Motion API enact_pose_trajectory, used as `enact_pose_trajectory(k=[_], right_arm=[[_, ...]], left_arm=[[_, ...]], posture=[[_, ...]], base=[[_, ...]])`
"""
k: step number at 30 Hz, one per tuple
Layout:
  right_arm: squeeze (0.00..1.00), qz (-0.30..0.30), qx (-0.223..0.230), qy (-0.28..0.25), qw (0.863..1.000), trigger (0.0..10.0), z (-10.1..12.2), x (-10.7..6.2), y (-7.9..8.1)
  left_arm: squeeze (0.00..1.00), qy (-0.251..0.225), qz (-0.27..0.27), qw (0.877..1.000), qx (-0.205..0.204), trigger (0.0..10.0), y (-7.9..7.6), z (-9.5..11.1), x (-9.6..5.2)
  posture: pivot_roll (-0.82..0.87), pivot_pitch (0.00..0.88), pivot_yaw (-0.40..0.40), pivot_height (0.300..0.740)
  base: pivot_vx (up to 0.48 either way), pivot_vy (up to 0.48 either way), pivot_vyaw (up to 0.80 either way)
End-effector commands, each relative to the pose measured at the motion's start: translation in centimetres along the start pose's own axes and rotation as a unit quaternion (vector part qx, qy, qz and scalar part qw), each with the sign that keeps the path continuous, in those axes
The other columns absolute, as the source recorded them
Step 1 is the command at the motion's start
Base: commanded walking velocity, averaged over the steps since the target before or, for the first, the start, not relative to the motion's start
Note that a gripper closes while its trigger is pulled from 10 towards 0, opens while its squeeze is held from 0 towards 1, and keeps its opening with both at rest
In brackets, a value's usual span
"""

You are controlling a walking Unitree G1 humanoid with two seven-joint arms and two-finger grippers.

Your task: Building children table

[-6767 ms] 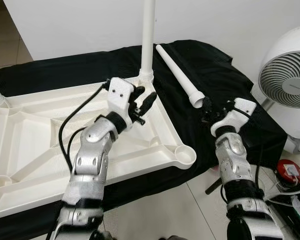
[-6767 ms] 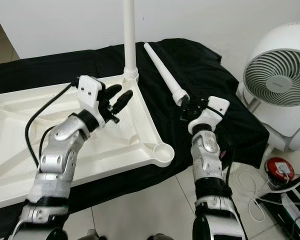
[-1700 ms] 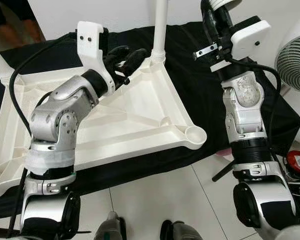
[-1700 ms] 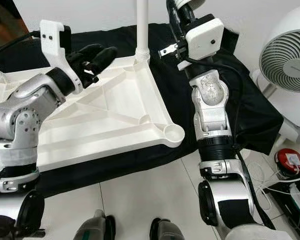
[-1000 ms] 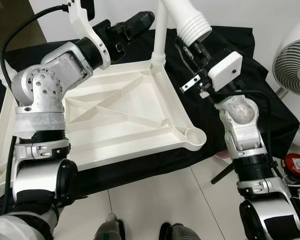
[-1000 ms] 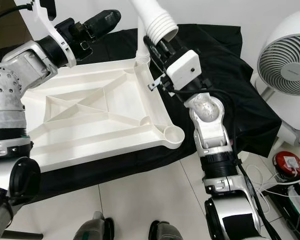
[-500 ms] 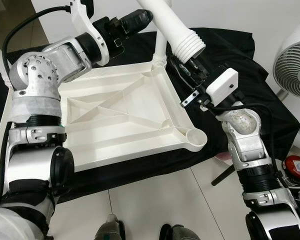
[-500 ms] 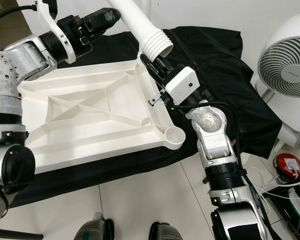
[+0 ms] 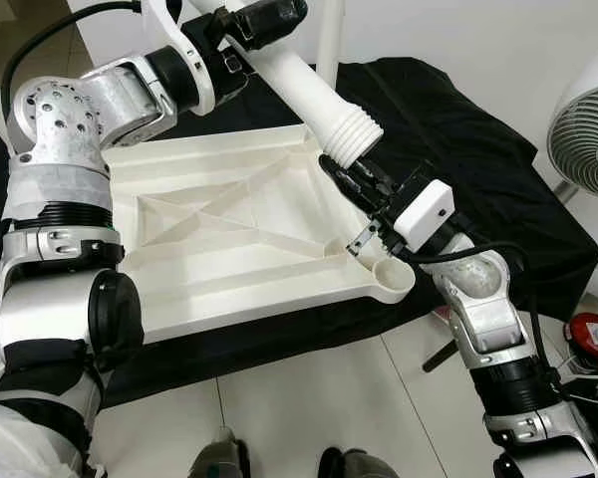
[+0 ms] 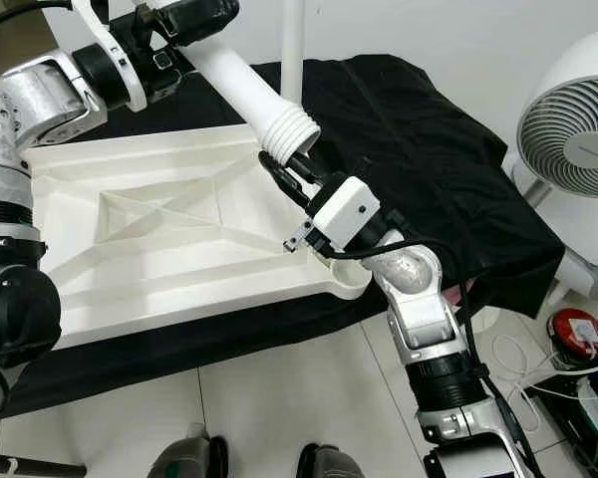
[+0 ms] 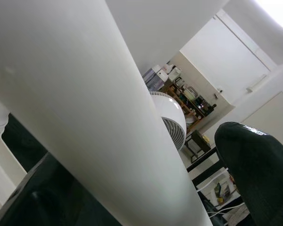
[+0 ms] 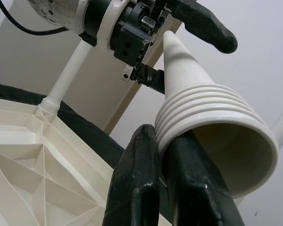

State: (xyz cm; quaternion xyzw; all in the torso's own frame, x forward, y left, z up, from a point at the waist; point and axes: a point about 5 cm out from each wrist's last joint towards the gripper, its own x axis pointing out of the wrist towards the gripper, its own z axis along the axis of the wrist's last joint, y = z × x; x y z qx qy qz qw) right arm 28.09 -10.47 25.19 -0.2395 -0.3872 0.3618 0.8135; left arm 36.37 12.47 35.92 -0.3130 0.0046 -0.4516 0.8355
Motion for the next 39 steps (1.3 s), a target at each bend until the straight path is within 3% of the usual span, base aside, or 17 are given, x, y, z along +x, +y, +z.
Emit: enact_pose_trajectory(k=[1,7,9,15,16,23,25,34,35,39], right_arm=[[0.0,0.019,0.0,0.006,1.0,10.0,0.0,-0.1,0.7],[0.0,0.025,0.0,0.012,1.0,10.0,0.1,-0.5,1.3],[0.0,0.028,0.002,0.02,0.999,10.0,0.1,-1.0,1.8],[0.0,0.03,0.001,0.025,0.999,10.0,0.1,-1.4,2.1],[0.0,0.029,-0.002,0.027,0.999,10.0,0.0,-1.4,2.1],[0.0,0.021,-0.015,0.031,0.999,10.0,0.0,-1.6,2.0],[0.0,-0.002,-0.039,0.034,0.999,10.0,0.0,-1.7,1.7],[0.01,-0.056,-0.058,0.033,0.996,10.0,0.0,-2.2,1.7],[1.0,-0.075,-0.061,0.032,0.995,10.0,0.0,-2.4,1.8],[1.0,-0.087,-0.063,0.03,0.994,10.0,0.1,-2.6,1.9]], left_arm=[[0.0,-0.008,-0.199,0.98,0.008,10.0,-2.6,0.8,-0.2],[0.0,-0.023,-0.178,0.984,-0.015,10.0,-1.9,1.5,0.2],[0.0,-0.034,-0.156,0.986,-0.04,10.0,-1.2,2.2,0.4],[0.0,-0.044,-0.14,0.988,-0.052,10.0,-0.8,2.7,0.5],[0.0,-0.054,-0.136,0.987,-0.06,0.0,-0.6,2.9,0.5],[0.0,-0.06,-0.134,0.986,-0.083,0.0,-0.4,3.1,0.7],[0.0,-0.057,-0.134,0.985,-0.094,0.0,-0.3,3.1,0.7],[0.0,-0.076,-0.125,0.982,-0.122,0.0,0.1,3.5,0.7],[0.0,-0.08,-0.122,0.981,-0.125,0.0,0.2,3.6,0.7],[0.0,-0.081,-0.12,0.981,-0.131,0.0,0.2,3.7,0.6]], posture=[[-0.04,0.065,0.027,0.74],[-0.04,0.07,0.029,0.74],[-0.04,0.073,0.031,0.74],[-0.04,0.08,0.035,0.74],[-0.04,0.084,0.037,0.74],[-0.04,0.086,0.039,0.74],[-0.04,0.084,0.04,0.74],[-0.03,0.081,0.039,0.74],[-0.03,0.079,0.039,0.74],[-0.03,0.079,0.039,0.74]], base=[[0.0,0.0,0.0],[0.0,0.0,0.0],[0.0,0.0,0.0],[0.0,0.0,0.0],[0.0,0.0,0.0],[0.0,0.0,0.0],[0.0,0.0,0.0],[0.0,0.0,0.0],[0.0,0.0,0.0],[0.0,0.0,0.0]])
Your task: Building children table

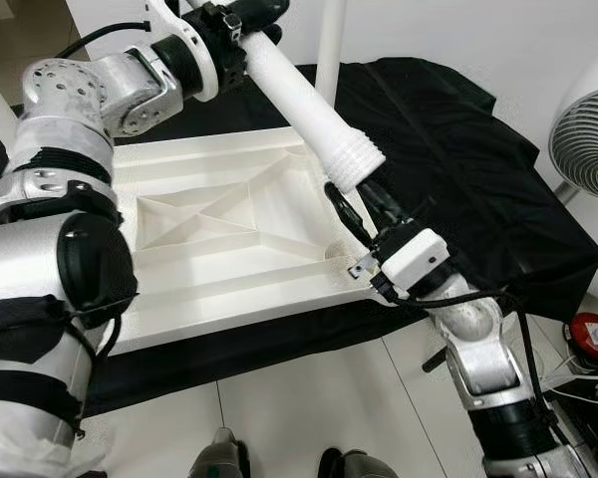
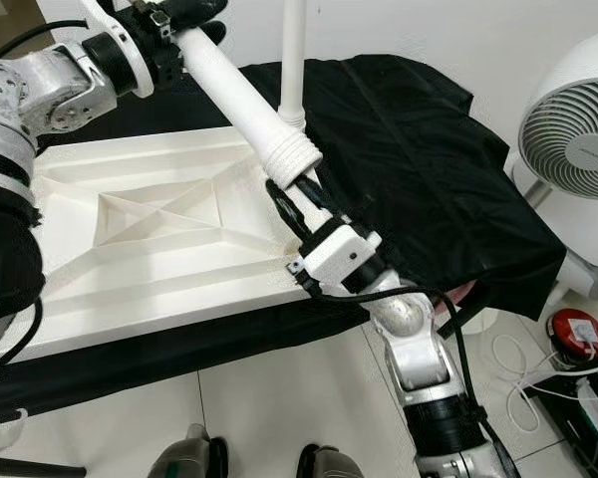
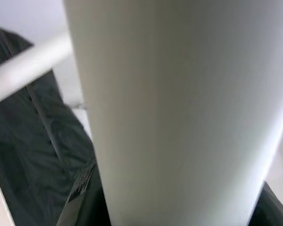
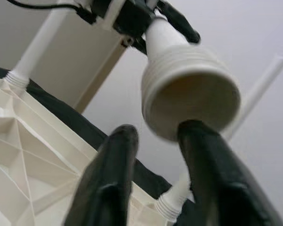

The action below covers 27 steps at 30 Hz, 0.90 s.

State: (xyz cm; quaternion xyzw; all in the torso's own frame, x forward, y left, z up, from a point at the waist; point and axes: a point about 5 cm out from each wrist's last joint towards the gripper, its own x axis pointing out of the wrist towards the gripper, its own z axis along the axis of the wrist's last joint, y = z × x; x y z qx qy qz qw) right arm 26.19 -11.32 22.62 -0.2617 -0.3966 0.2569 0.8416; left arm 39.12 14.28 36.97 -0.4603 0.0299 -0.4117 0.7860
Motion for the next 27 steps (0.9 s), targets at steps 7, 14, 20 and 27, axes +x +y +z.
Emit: enact_pose_trajectory(k=[7,14,20,27], right_arm=[[1.0,-0.059,-0.016,-0.008,0.998,10.0,0.4,-1.2,0.7],[0.0,-0.09,-0.007,0.022,0.996,10.0,0.1,-2.1,1.5],[0.0,-0.118,0.044,0.054,0.991,10.0,-0.6,-2.0,0.6],[0.0,-0.149,0.148,0.102,0.972,10.0,-1.8,-0.8,-1.0]], left_arm=[[0.0,-0.017,-0.129,0.991,-0.02,10.0,-2.0,1.0,-0.1],[0.0,-0.011,-0.112,0.993,0.043,10.0,-1.6,1.2,-0.1],[0.0,-0.009,-0.096,0.991,0.09,10.0,-1.1,1.0,0.0],[0.0,-0.034,-0.054,0.977,0.203,10.0,0.5,0.5,0.4]], posture=[[-0.02,0.069,0.047,0.74],[-0.03,0.062,0.05,0.74],[-0.03,0.064,0.046,0.74],[-0.05,0.033,0.029,0.74]], base=[[0.0,0.0,0.0],[0.0,0.0,0.0],[0.0,0.0,0.0],[0.0,0.0,0.0]])
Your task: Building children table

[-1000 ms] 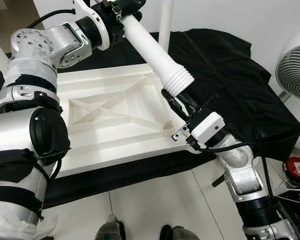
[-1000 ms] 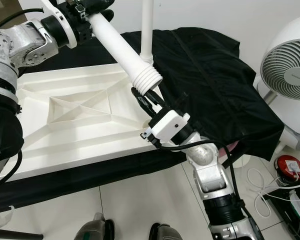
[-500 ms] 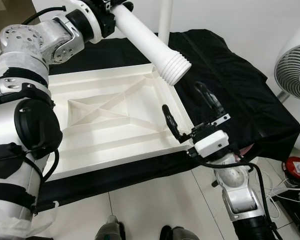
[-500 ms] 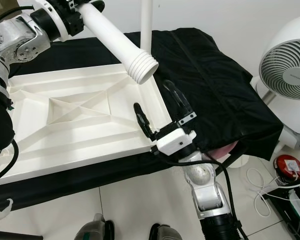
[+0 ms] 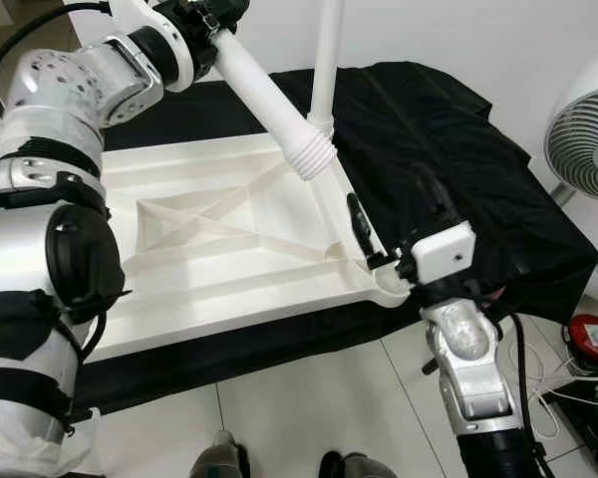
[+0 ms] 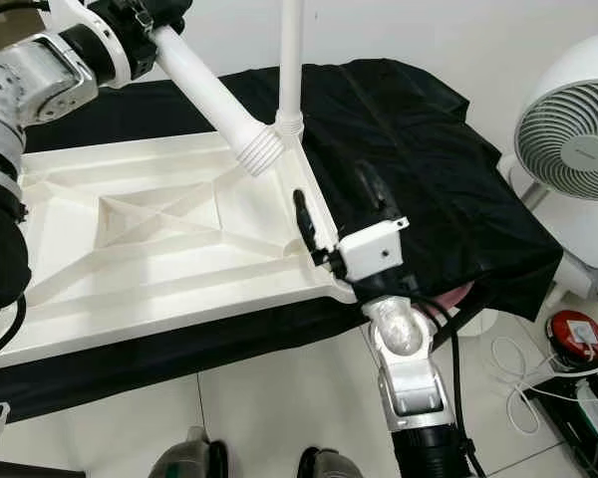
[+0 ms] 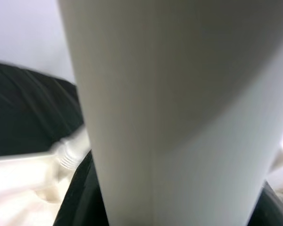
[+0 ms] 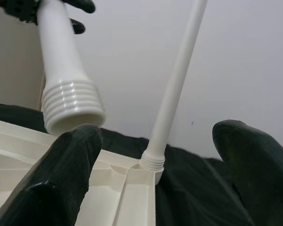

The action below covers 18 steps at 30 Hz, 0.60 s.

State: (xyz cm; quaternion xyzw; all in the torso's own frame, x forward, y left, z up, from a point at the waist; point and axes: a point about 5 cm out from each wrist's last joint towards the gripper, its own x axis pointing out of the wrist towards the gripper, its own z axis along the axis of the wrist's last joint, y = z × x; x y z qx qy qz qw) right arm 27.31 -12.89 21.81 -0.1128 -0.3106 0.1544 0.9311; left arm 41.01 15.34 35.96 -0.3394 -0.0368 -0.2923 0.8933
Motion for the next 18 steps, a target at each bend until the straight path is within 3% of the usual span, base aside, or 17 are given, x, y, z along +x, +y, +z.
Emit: enact_pose_trajectory(k=[1,4,6,10,18], right_arm=[[0.0,0.0,0.037,0.031,0.999,10.0,-0.5,0.5,-0.2],[0.0,-0.001,0.043,0.044,0.998,10.0,-0.9,0.9,-0.4],[0.0,0.009,0.052,0.072,0.996,10.0,-1.4,1.7,-0.6],[0.0,0.041,0.041,0.106,0.993,10.0,-2.0,2.9,-1.2],[0.0,0.087,0.054,0.123,0.987,10.0,-2.0,4.5,-1.7]], left_arm=[[0.0,-0.012,-0.162,0.986,0.044,10.0,-1.7,-0.2,0.0],[0.0,-0.014,-0.156,0.986,0.064,10.0,-1.7,-0.5,0.2],[0.0,-0.021,-0.151,0.982,0.109,10.0,-1.9,-0.8,0.5],[0.0,-0.028,-0.157,0.977,0.145,10.0,-2.3,-1.5,0.8],[0.0,-0.021,-0.172,0.968,0.184,10.0,-3.2,-2.9,1.3]], posture=[[-0.05,0.015,0.022,0.74],[-0.05,0.002,0.018,0.74],[-0.06,0.0,0.016,0.74],[-0.06,0.0,0.017,0.74],[-0.05,0.0,0.017,0.74]], base=[[0.0,0.0,0.0],[0.0,0.0,0.0],[0.0,0.0,0.0],[0.0,0.0,0.0],[0.0,0.0,0.0]])
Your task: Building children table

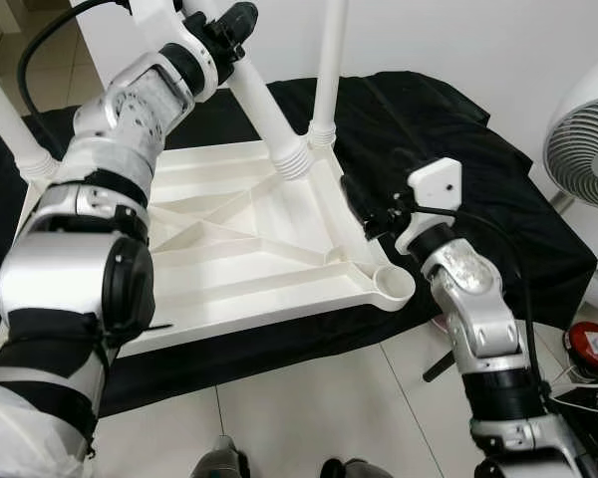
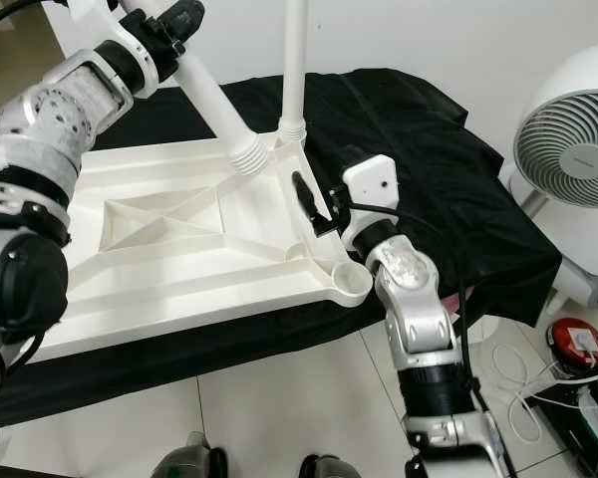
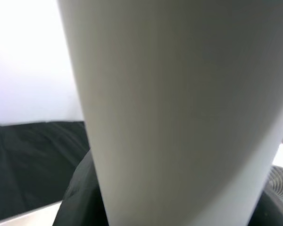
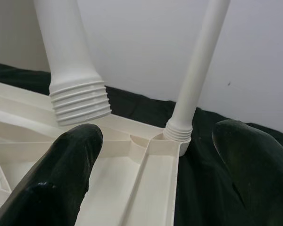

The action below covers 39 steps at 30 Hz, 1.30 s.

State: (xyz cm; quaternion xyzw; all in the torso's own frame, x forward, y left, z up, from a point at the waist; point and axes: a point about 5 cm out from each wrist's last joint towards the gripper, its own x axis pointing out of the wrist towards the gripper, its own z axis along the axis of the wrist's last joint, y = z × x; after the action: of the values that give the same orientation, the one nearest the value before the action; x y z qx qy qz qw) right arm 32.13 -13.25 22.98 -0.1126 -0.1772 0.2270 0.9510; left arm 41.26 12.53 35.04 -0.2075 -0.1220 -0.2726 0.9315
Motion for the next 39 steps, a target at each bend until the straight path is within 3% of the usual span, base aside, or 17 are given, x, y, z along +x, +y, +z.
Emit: enact_pose_trajectory(k=[1,7,10,22,39], right_arm=[[0.0,0.009,0.008,0.001,1.0,10.0,0.1,0.3,0.0],[0.0,0.032,0.019,0.014,0.999,10.0,0.4,1.5,0.0],[0.0,0.063,0.034,0.033,0.997,10.0,0.5,3.3,0.5],[0.0,0.073,0.052,0.053,0.995,10.0,0.0,4.8,0.9],[0.0,0.068,0.009,0.095,0.993,10.0,-0.2,7.8,1.3]], left_arm=[[0.0,-0.005,-0.17,0.985,0.023,10.0,-2.2,0.2,-0.1],[0.0,-0.005,-0.192,0.98,0.056,10.0,-3.4,-0.8,0.1],[0.0,-0.004,-0.222,0.972,0.079,10.0,-5.0,-2.8,0.1],[0.0,-0.012,-0.253,0.963,0.089,10.0,-7.0,-3.7,-0.1],[0.0,-0.014,-0.291,0.951,0.103,10.0,-9.5,-5.3,-0.7]], posture=[[-0.05,0.0,0.017,0.74],[-0.04,0.0,0.001,0.74],[-0.03,0.0,-0.014,0.74],[-0.02,0.0,-0.026,0.74],[-0.03,0.0,-0.016,0.74]], base=[[0.0,0.0,0.0],[0.0,0.0,0.0],[0.0,0.0,0.0],[0.0,0.0,0.0],[0.0,0.0,0.0]])
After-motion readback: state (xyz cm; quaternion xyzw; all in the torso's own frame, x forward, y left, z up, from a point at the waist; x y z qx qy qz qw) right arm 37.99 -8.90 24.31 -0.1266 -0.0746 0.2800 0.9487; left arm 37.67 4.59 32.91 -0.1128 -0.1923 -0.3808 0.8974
